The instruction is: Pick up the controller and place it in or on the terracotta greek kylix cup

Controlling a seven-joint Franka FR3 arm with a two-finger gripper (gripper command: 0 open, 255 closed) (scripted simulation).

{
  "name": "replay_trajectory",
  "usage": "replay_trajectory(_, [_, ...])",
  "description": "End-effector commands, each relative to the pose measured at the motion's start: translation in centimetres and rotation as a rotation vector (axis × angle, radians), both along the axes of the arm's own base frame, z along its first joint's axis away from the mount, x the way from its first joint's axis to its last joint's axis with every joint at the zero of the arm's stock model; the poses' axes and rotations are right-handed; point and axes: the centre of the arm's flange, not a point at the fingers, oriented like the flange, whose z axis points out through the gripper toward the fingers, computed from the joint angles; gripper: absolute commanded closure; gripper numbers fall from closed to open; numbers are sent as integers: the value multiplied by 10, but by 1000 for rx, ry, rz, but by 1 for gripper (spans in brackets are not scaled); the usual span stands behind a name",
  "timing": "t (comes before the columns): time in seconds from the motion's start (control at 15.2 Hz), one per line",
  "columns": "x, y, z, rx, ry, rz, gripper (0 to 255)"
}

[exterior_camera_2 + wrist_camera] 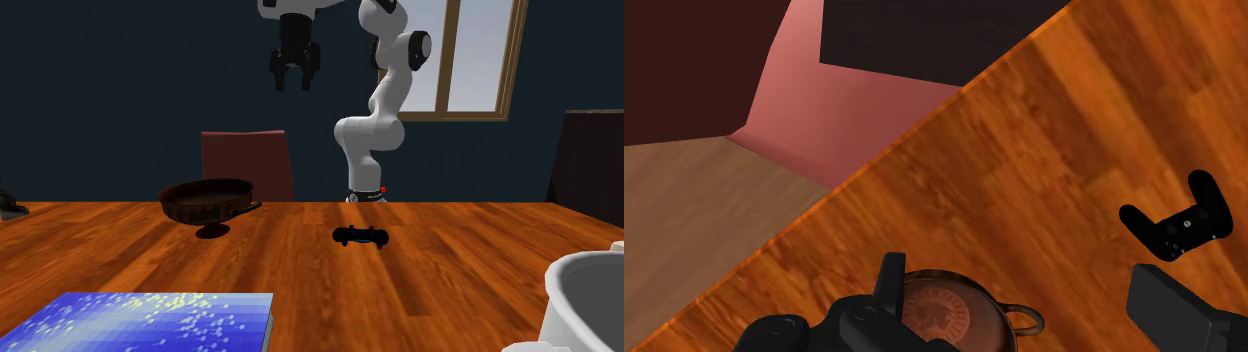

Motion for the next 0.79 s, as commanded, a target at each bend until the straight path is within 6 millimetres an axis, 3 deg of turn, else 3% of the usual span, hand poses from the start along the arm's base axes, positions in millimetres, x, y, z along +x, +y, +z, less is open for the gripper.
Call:
replay_trajectory(0.0, [0, 0, 0, 0, 0, 0, 0])
replay_trajectory(0.73, [1, 102, -98, 35, 3, -56, 0])
